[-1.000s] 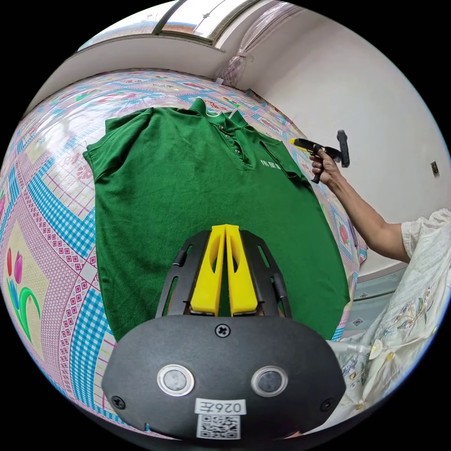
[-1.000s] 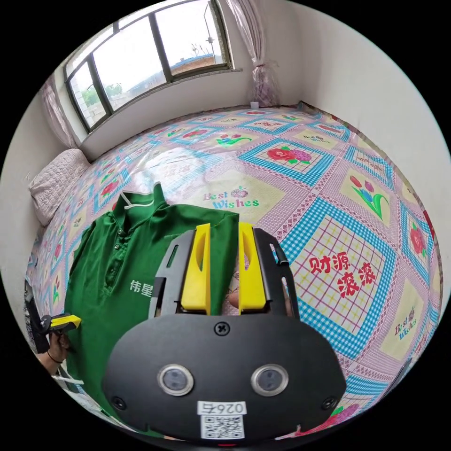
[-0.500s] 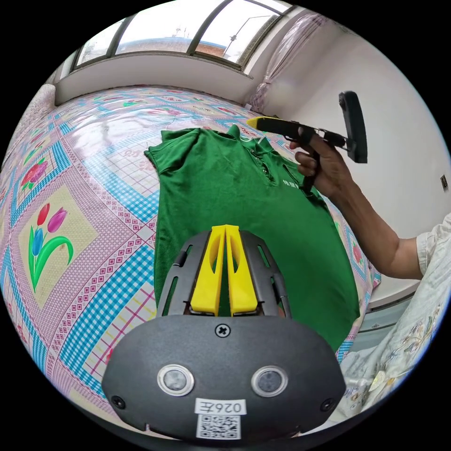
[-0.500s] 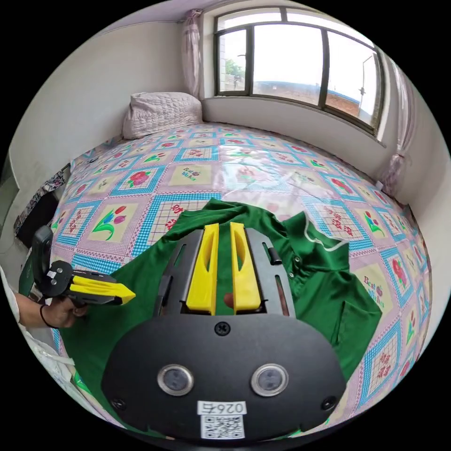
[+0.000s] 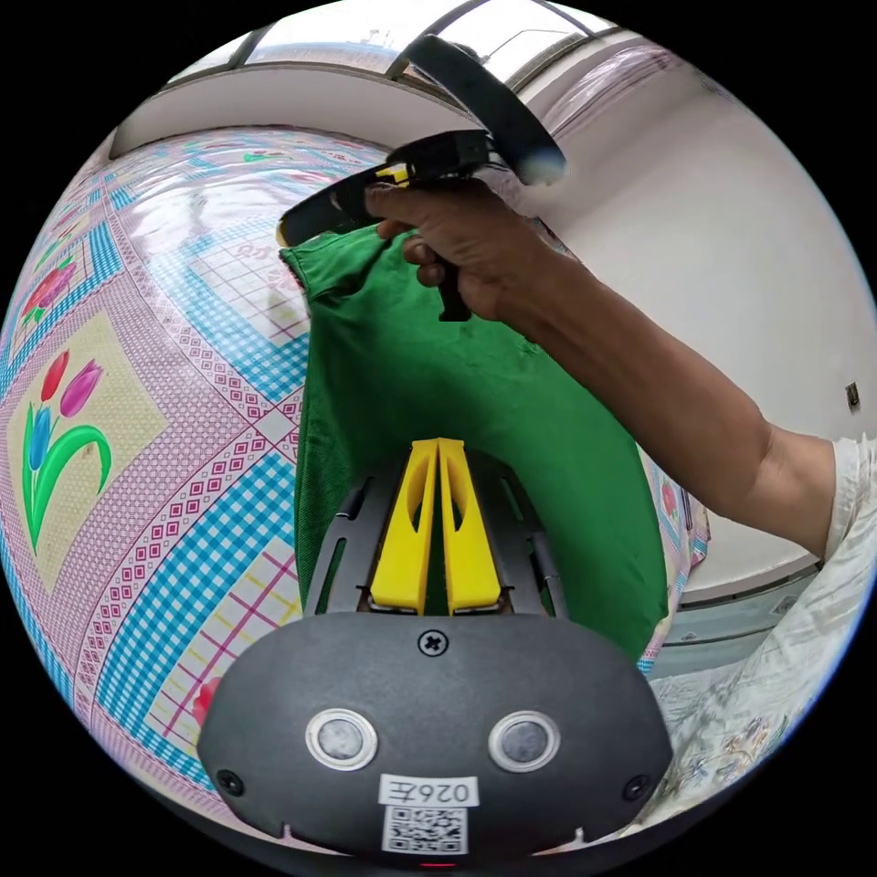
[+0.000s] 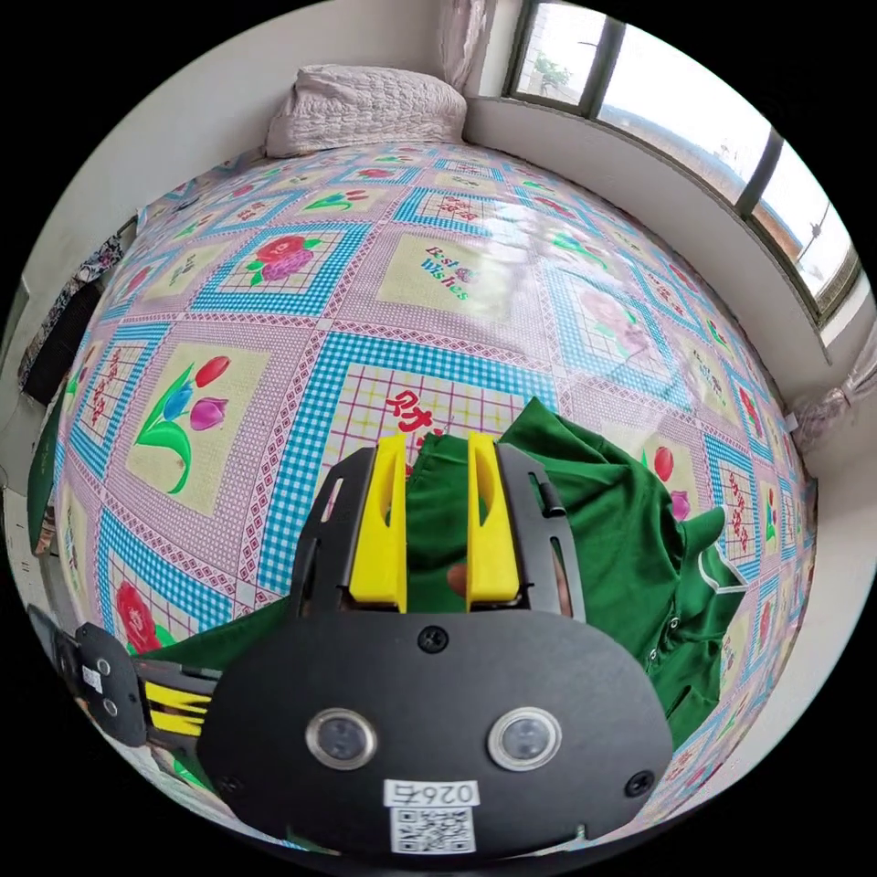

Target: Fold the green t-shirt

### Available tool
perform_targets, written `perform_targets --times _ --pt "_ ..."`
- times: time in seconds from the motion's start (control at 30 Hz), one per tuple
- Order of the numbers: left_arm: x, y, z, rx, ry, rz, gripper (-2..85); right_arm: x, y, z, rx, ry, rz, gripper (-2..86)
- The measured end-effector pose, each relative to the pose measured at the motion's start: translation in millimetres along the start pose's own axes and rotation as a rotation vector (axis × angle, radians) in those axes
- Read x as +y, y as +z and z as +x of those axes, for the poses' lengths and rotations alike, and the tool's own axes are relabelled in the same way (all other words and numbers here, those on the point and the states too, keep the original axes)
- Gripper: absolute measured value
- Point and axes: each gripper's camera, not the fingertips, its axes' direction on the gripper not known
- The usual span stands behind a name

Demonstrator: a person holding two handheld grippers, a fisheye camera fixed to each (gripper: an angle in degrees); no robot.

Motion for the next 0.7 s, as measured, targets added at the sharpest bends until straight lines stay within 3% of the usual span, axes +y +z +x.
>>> perform_targets --times 0.1,0.23,0.53,0.7 --pt "-4 5 1 -0.017 0.007 -0.024 -1.0 -10 29 -23 0.122 -0.051 -0.090 5.1" --pt "-6 8 -1 -0.023 0.009 -0.026 -1.0 -8 26 -38 0.298 -0.062 -0.043 -0.6" --pt "-5 15 -11 0.000 -0.003 -0.027 -1.0 85 -45 29 0.026 0.332 0.177 -0.7" --pt "-3 21 -9 -0.023 0.008 -0.027 -1.0 83 -34 25 -0.037 0.327 0.181 2.7"
